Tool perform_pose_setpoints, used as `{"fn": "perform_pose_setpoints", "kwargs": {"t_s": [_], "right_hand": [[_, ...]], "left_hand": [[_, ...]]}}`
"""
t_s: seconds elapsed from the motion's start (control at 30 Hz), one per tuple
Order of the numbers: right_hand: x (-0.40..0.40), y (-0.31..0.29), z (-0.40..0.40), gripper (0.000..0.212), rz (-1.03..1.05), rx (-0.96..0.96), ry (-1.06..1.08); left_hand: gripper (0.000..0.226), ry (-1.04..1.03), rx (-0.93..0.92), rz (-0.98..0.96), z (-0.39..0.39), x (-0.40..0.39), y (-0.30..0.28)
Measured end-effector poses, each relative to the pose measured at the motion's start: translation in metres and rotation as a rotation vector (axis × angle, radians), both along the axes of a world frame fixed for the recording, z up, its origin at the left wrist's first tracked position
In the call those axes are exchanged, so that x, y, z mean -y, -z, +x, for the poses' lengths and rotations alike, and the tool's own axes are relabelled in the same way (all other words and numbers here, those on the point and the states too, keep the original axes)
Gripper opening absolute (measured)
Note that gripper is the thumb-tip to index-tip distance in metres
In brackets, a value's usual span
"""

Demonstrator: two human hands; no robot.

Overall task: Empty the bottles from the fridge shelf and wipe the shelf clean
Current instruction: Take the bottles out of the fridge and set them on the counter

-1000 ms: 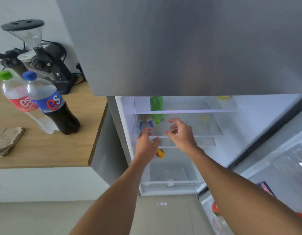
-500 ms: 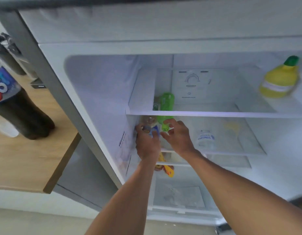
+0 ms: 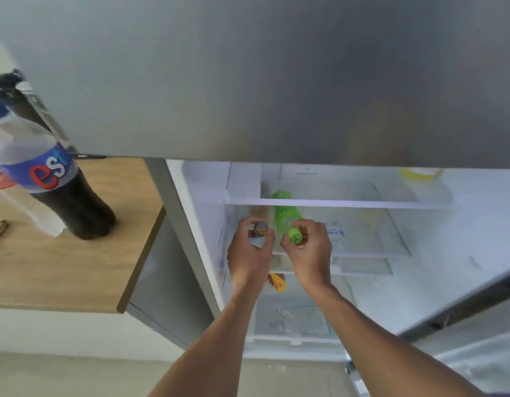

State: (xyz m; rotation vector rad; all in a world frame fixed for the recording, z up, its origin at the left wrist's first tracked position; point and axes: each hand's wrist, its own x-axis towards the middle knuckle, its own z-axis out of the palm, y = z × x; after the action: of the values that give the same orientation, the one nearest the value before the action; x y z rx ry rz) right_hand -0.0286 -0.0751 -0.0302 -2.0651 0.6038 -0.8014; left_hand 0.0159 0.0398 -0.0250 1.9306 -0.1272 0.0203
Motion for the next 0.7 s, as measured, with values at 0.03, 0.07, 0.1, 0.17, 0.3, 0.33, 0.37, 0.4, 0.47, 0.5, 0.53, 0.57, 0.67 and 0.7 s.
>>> {"fn": "perform_pose_setpoints", "kwargs": {"t_s": [0.03,0.07,0.1,0.17,0.3,0.33,0.37,0.4,0.47,0.5,0.53,0.57,0.67,0.7], "right_hand": [[-0.006,-0.01,-0.008,0.031,-0.02,0.01,0.018],[-0.011,-0.019,-0.015,0.03,-0.032,0.011,0.031],[-0.017,-0.03,-0.024,0.03,-0.041,0.007,0.04],[-0.028,-0.051,-0.039,0.027,-0.077,-0.001,0.07],[-0.05,-0.099,-0.068,0.029,-0.12,-0.112,0.125],[-0.056,-0.11,-0.075,0.029,-0.127,-0.165,0.124],[-0.062,-0.121,-0.083,0.028,-0.14,-0.218,0.116],[-0.07,-0.132,-0.091,0.026,-0.153,-0.267,0.101],[-0.091,-0.161,-0.109,0.018,-0.142,-0.38,0.026],[-0.106,-0.177,-0.115,0.014,-0.136,-0.447,-0.031],[-0.122,-0.194,-0.12,0.012,-0.14,-0.51,-0.094],[-0.138,-0.211,-0.123,0.012,-0.146,-0.563,-0.155],[-0.192,-0.256,-0.12,0.012,-0.181,-0.626,-0.307],[-0.208,-0.269,-0.116,0.012,-0.195,-0.62,-0.335]], "left_hand": [[0.026,0.018,0.008,0.016,-0.008,-0.006,-0.01],[0.026,0.035,0.027,0.041,-0.016,-0.013,-0.02],[0.026,0.055,0.059,0.064,-0.023,-0.02,-0.029],[0.027,0.094,0.132,0.142,-0.035,-0.032,-0.045],[0.033,0.231,0.185,0.379,-0.058,-0.062,-0.092],[0.035,0.272,0.183,0.449,-0.063,-0.071,-0.104],[0.036,0.317,0.182,0.51,-0.068,-0.082,-0.116],[0.038,0.361,0.181,0.561,-0.073,-0.096,-0.127],[0.04,0.427,0.164,0.622,-0.08,-0.128,-0.146],[0.041,0.442,0.143,0.633,-0.083,-0.147,-0.155],[0.041,0.447,0.128,0.639,-0.084,-0.166,-0.165],[0.042,0.447,0.13,0.648,-0.083,-0.185,-0.174],[0.047,0.49,0.184,0.709,-0.071,-0.245,-0.204],[0.049,0.501,0.211,0.737,-0.064,-0.266,-0.216]]}}
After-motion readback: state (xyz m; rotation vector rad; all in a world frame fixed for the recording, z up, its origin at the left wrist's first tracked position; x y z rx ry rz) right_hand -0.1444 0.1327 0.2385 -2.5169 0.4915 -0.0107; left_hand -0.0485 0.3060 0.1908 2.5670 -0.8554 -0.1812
